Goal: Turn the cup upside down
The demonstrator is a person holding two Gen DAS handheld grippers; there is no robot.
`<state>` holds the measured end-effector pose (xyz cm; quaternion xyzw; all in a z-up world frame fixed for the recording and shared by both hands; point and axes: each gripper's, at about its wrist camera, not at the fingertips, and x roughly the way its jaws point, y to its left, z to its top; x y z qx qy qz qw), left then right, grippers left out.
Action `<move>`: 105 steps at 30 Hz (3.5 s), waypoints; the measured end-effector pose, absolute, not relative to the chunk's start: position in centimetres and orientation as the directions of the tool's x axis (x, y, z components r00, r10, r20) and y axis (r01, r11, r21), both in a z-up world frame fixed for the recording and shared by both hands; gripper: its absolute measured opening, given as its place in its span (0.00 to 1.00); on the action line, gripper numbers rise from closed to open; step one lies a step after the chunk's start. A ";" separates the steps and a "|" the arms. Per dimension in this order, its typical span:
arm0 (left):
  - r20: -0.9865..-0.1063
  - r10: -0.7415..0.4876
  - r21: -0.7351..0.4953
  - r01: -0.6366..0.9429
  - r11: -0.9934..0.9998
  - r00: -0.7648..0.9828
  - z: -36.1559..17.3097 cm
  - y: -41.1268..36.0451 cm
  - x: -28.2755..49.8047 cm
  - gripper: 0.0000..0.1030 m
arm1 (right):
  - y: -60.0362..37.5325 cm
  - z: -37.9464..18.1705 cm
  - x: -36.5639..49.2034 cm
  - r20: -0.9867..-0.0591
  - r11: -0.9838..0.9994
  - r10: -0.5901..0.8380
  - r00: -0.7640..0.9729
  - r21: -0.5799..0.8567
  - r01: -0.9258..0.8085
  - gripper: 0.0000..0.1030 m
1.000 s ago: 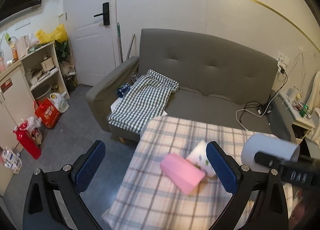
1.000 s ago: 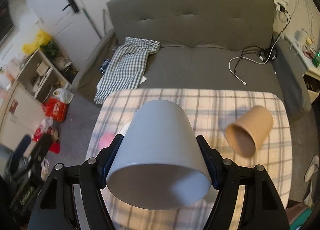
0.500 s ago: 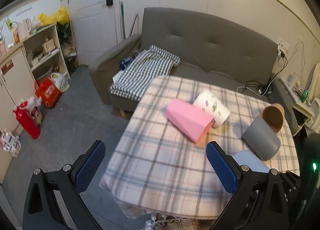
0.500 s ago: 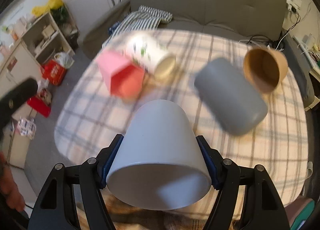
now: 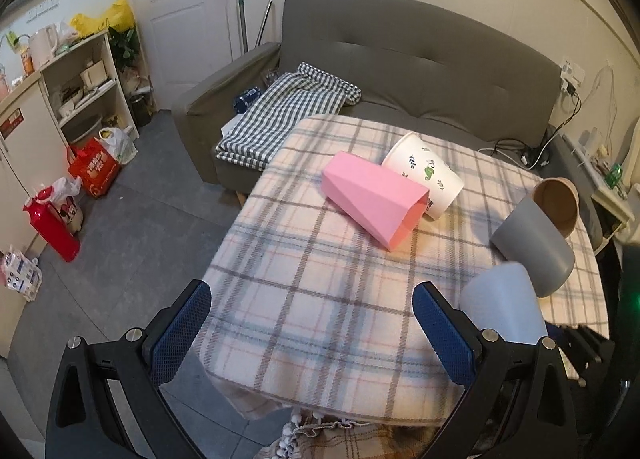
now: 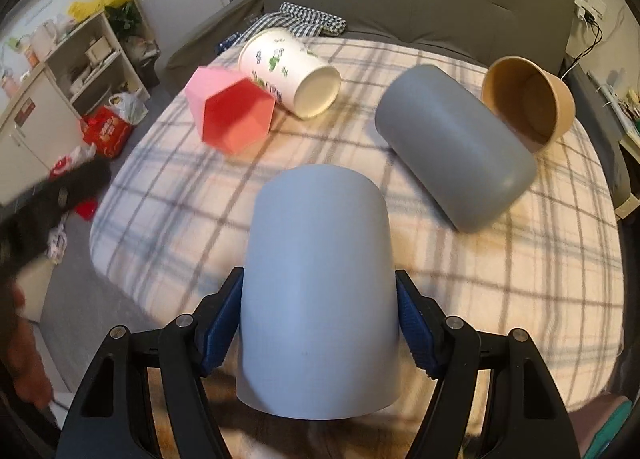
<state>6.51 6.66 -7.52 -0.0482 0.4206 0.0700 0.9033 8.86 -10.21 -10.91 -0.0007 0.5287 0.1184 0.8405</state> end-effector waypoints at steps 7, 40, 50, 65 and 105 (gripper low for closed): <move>-0.758 0.053 -0.051 -0.139 0.989 0.651 -6.2 5.4 5.9 1.00 | -11.5 -10.5 8.9 -0.876 0.961 0.260 0.406 0.195 -0.194 0.76; -0.874 -0.019 -0.013 0.016 1.000 0.485 -7.0 -7.2 9.9 1.00 | -24.5 -5.9 6.8 -0.861 0.990 0.131 0.492 0.091 -0.104 0.85; -0.946 -0.073 -0.073 0.013 0.997 0.317 -10.6 -8.1 14.0 0.99 | -25.9 -8.4 8.3 -0.877 0.991 0.135 0.460 0.117 -0.067 0.85; -0.954 -0.169 -0.175 -0.003 0.985 0.247 -10.3 -6.5 14.6 0.71 | -25.6 -8.3 8.5 -0.877 0.991 0.132 0.463 0.116 -0.062 0.85; -0.845 -0.044 0.011 0.099 0.995 0.533 -4.7 -7.5 11.2 0.58 | -24.6 -6.8 6.9 -0.857 0.992 0.125 0.500 0.114 -0.052 0.85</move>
